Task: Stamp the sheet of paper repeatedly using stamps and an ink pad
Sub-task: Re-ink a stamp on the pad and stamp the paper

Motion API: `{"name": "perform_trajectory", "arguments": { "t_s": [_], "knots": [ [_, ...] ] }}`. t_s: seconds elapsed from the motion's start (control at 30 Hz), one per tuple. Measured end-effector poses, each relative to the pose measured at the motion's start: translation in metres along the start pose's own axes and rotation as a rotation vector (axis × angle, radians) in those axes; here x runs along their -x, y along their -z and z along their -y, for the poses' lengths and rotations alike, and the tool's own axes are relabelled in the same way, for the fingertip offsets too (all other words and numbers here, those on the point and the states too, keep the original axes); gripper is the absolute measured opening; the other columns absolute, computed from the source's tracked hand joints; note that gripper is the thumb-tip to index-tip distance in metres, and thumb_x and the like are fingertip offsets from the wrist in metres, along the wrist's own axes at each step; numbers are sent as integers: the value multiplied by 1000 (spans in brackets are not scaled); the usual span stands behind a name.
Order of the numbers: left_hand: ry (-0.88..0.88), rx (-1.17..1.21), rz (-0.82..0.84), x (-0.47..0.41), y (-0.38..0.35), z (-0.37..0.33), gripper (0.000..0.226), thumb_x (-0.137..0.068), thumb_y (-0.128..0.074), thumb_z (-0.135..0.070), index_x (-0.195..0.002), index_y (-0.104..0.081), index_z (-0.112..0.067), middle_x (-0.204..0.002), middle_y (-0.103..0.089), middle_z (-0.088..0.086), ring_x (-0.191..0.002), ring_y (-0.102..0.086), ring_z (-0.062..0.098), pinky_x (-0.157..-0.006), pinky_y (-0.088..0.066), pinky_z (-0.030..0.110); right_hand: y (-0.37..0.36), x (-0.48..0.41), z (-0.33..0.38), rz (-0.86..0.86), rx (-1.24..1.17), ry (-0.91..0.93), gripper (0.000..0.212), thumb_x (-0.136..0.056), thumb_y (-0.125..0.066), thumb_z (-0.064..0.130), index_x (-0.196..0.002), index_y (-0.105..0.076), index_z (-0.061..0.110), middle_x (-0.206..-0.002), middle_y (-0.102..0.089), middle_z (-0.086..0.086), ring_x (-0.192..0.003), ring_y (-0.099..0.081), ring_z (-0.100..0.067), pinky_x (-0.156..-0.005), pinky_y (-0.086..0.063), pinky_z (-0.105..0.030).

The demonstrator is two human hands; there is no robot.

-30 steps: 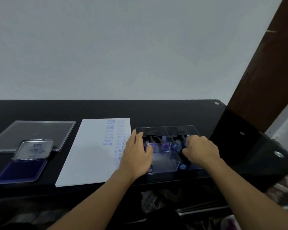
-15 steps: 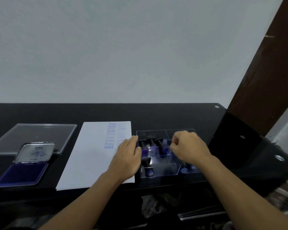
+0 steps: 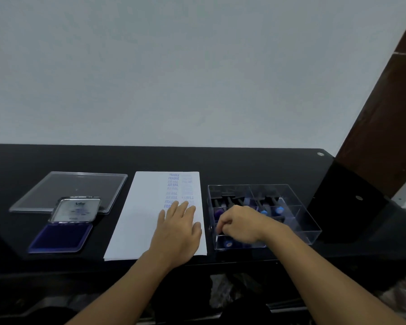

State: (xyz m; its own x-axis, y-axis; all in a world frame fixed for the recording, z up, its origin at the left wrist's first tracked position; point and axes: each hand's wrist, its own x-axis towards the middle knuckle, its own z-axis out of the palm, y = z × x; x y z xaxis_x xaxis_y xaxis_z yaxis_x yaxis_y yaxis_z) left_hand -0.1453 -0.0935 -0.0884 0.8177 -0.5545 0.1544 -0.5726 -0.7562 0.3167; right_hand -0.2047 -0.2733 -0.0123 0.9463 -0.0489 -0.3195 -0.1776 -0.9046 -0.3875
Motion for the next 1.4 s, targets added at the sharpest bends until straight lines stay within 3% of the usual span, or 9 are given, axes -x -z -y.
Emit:
{"name": "perform_trajectory", "arguments": {
  "t_s": [0.27,0.4,0.47,0.67,0.83,1.0,1.1,1.27,1.4],
  "knots": [
    [65,-10,56,13,-7,3,79,-86,2,-51,-153,-28,-20,-164,-18,1,-150,-11,21,-122,-6,44,-2,-7,2,76,22,-27,32,-99,-44,16,-102,-75,22,-95,-65,14,-77,-59,2,-67,-39,-14],
    [68,-14,51,13,-8,4,58,-100,-18,-43,-153,-27,-20,-164,-16,1,-150,-9,21,-122,-4,44,-5,-7,-5,40,-7,-53,20,-96,-51,23,-95,-71,22,-99,-72,6,-92,-66,-15,-80,-53,-28],
    [65,17,42,12,-8,5,53,-103,-24,-40,-153,-27,-21,-164,-17,0,-150,-9,20,-122,-4,43,-5,-5,-8,-10,-30,-48,10,-94,-57,26,-89,-66,26,-95,-70,6,-90,-65,-15,-82,-55,-32],
    [41,152,-32,13,11,16,51,-104,-33,-39,-152,-32,-21,-163,-22,-1,-151,-12,18,-123,-12,40,10,4,1,-140,-3,-36,9,-96,-51,22,-89,-51,27,-89,-62,4,-79,-58,-14,-67,-45,-30],
    [32,208,-119,22,43,45,56,-98,-34,-39,-148,-40,-15,-160,-30,5,-150,-16,20,-121,-4,26,26,5,33,-183,-22,-6,9,-99,-53,22,-98,-44,21,-88,-63,-4,-71,-56,-15,-62,-46,-30],
    [142,199,-143,34,78,91,48,-100,-43,-31,-146,-42,-15,-156,-35,1,-146,-23,20,-121,-18,35,25,-6,74,-211,8,69,10,-96,-56,22,-97,-48,17,-88,-61,-2,-70,-53,-13,-59,-42,-26],
    [205,215,-163,46,97,119,38,-98,-44,-30,-133,-49,-16,-137,-48,-1,-133,-39,22,-111,-35,39,17,-18,98,-222,31,103,12,-96,-58,26,-93,-49,19,-90,-59,-1,-69,-51,-14,-58,-40,-25],
    [305,179,-208,74,119,172,37,-100,-46,-30,-134,-47,-16,-135,-48,-2,-130,-40,17,-107,-35,33,-6,-44,152,-211,35,191,17,-96,-60,29,-90,-50,18,-89,-60,-1,-70,-51,-15,-59,-40,-24],
    [393,186,-222,94,128,207,42,-98,-45,-33,-137,-48,-18,-145,-45,-2,-138,-33,15,-114,-32,36,-24,-64,189,-214,24,271,15,-94,-63,26,-90,-54,15,-87,-61,-1,-73,-54,-14,-60,-43,-24]
  ]
}}
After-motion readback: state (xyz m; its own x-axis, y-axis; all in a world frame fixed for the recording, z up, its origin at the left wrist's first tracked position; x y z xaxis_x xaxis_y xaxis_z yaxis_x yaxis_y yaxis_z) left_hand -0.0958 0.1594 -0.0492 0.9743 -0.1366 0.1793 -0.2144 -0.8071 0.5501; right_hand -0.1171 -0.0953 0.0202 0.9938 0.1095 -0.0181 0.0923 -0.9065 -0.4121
